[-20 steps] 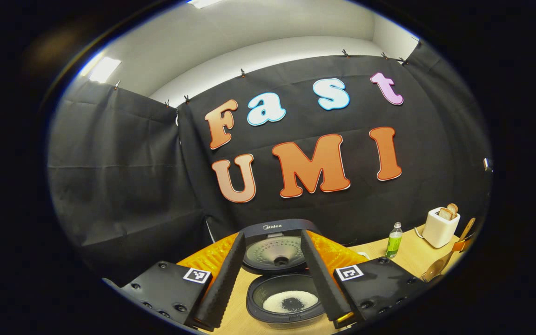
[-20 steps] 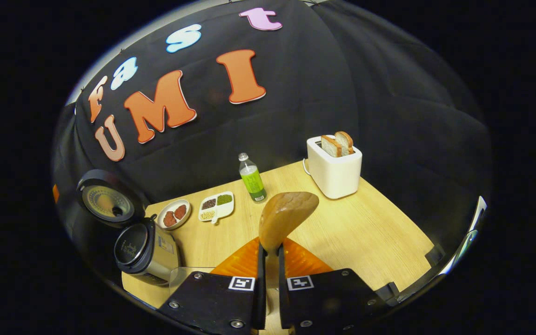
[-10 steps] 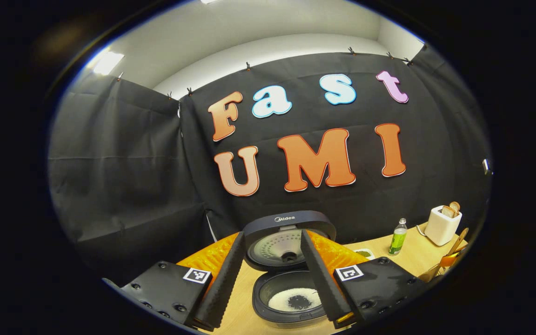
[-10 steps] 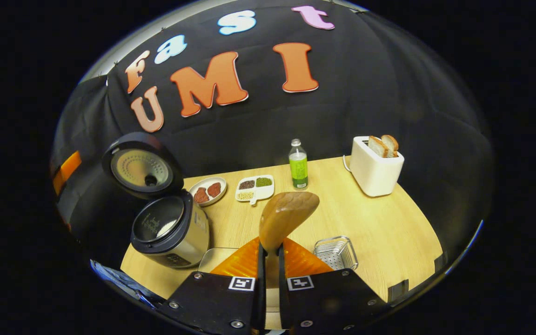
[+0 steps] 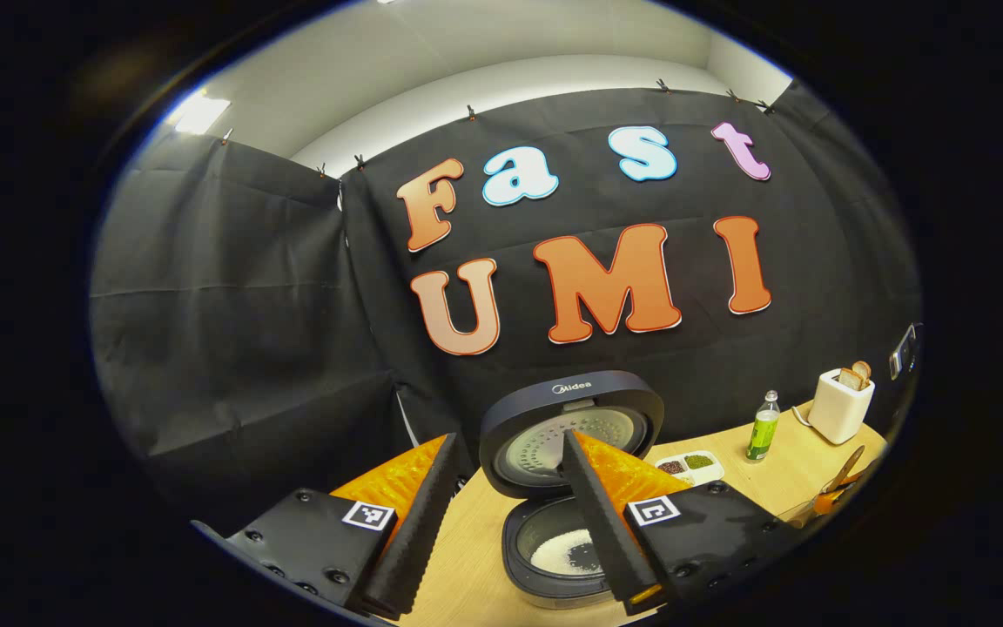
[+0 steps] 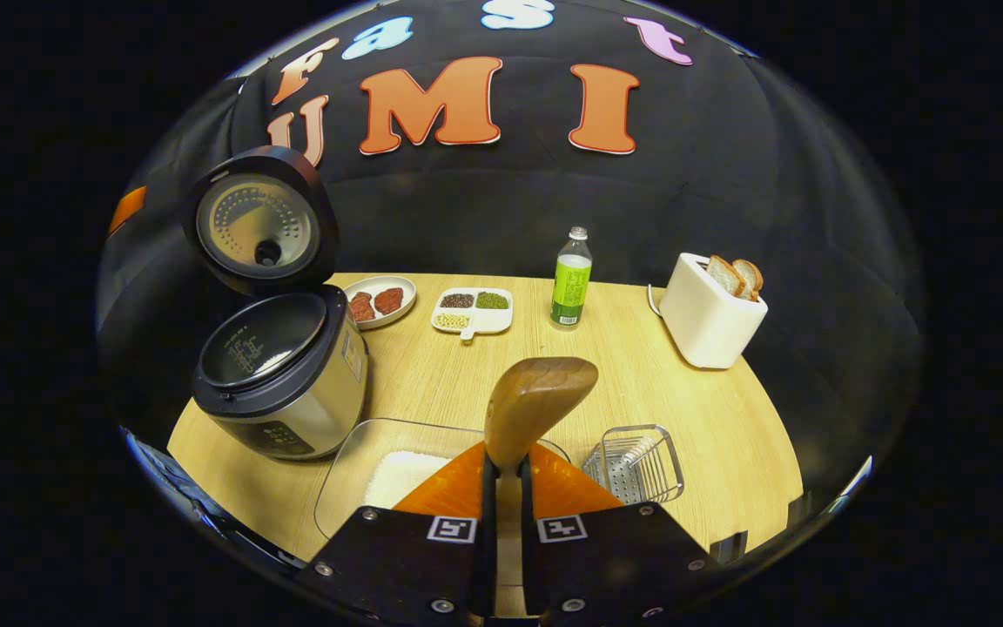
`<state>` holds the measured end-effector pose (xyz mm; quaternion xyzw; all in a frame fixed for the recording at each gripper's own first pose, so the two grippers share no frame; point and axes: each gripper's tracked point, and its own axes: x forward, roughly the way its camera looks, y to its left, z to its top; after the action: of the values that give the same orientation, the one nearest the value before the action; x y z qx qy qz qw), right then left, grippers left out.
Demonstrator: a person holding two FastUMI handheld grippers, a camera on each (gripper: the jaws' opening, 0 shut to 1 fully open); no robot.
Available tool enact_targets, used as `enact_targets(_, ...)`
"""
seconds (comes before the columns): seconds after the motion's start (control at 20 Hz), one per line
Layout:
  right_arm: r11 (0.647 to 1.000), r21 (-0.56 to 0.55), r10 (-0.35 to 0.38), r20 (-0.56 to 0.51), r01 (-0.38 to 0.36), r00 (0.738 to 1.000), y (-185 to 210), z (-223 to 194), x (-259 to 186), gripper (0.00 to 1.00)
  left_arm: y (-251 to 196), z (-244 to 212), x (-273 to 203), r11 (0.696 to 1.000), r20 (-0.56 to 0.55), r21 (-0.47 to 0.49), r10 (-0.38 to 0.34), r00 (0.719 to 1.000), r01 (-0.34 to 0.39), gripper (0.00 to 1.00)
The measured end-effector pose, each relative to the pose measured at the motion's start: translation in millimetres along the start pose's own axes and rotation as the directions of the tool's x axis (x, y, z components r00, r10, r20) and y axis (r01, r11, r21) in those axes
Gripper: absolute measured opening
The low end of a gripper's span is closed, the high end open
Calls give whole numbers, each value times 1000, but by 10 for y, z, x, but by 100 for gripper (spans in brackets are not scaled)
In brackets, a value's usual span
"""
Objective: Close the left gripper, press the button to open the rice cooker; take a wooden spoon from the chopstick holder with the right hand, scoop a spoonful of rice and pour it into the rice cooker, then put the wooden spoon back into the chopstick holder.
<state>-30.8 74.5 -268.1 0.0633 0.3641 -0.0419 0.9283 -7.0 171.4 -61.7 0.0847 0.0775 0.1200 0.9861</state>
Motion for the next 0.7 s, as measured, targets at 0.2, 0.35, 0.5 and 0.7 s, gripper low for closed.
enact_targets(0.2, 996, -64, -65, 20, 66, 998, -98, 6, 91, 11, 121, -68, 15, 1000, -13, 0, 13, 1000, -13, 90)
enact_targets(0.35, 989, -121, -80, 26, 83, 996, -96, -47, 134, 11, 174, -152, 35, 1000, -31, -3, 25, 999, -25, 80)
enact_targets(0.5, 978, -185, -95, 15, 96, 995, -23, -201, 202, 11, 223, -219, 38, 999, -47, -2, 33, 998, -33, 75)
enact_targets(0.7, 963, -241, -105, 79, 121, 991, 84, -270, 188, 12, 275, -300, 67, 999, -67, 11, 30, 997, -30, 75)
